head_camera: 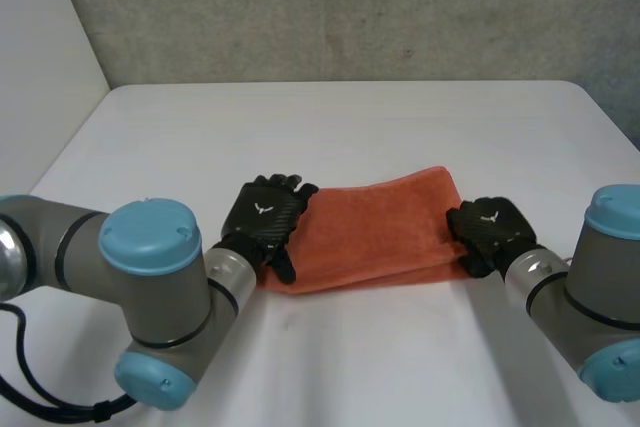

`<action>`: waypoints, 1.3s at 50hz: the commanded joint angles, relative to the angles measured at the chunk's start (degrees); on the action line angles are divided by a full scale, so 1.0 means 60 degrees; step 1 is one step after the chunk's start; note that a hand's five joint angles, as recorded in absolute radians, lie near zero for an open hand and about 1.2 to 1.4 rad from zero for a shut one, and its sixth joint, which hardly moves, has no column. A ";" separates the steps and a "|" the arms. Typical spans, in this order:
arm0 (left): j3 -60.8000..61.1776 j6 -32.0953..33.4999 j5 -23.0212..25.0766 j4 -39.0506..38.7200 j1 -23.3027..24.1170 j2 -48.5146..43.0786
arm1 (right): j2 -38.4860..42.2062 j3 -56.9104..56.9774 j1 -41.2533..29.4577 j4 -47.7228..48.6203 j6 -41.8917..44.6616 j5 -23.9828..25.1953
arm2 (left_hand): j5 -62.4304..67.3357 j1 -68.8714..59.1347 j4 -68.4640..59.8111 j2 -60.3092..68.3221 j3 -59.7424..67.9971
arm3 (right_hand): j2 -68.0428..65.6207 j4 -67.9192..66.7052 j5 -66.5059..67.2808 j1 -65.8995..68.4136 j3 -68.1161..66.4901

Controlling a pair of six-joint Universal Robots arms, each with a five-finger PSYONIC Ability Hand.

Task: Fold the laundry

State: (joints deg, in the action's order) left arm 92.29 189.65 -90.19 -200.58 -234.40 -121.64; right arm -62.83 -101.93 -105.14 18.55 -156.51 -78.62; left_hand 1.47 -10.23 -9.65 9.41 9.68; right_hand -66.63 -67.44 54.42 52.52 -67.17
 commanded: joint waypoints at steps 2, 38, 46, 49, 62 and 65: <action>0.0673 0.0119 -0.0028 0.0031 -0.0074 0.0512 | -0.0134 0.0421 -0.0055 0.0395 0.0920 -0.0110 | -0.0182 -0.0025 -0.0122 0.0163 0.0118 | -0.2228 -0.2094 0.2597 0.4580 -0.2138; 0.1862 -0.0042 -0.0936 0.0031 -0.1452 0.3222 | 0.0119 0.2750 -0.4569 0.0044 0.1603 -0.0313 | -0.0246 0.0039 -0.0058 0.0099 0.0054 | 0.9438 0.9573 -0.9069 -0.7087 0.9528; 0.0705 -0.0757 -0.0878 0.0075 -0.0428 0.2360 | -0.0633 0.3100 -0.3471 -0.1211 -0.2489 -0.0228 | -0.0210 0.0003 -0.0094 0.0134 0.0089 | 0.9438 0.9573 -0.9069 -0.7087 0.9528; 0.0382 -0.1182 -0.0848 0.0206 -0.0119 0.1964 | 0.0008 0.3669 -0.3234 -0.2120 -0.2902 0.0006 | -0.0182 -0.0025 -0.0122 0.0162 0.0117 | 0.9438 0.9573 -0.9069 -0.7087 0.9528; -0.0367 -0.1712 -0.0965 0.1611 0.0234 0.0044 | 0.2896 0.6175 -0.3190 -0.4100 -0.2831 0.0081 | -0.0210 0.0003 -0.0094 0.0135 0.0090 | 0.9438 0.9573 -0.9069 -0.7087 0.9528; -0.0235 -0.1683 -0.0965 0.1773 0.0030 0.0043 | 0.3307 0.6615 -0.3190 -0.4437 -0.2597 0.0022 | -0.0210 0.0003 -0.0094 0.0135 0.0090 | 0.9438 0.9573 -0.9069 -0.7087 0.9528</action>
State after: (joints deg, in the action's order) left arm 90.28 179.16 -95.63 -192.99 -232.59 -119.75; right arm -48.83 -67.70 -123.95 -4.26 -174.13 -77.93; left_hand 1.48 -10.23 -9.54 9.40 9.68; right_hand -12.58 -13.23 4.03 11.87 -12.12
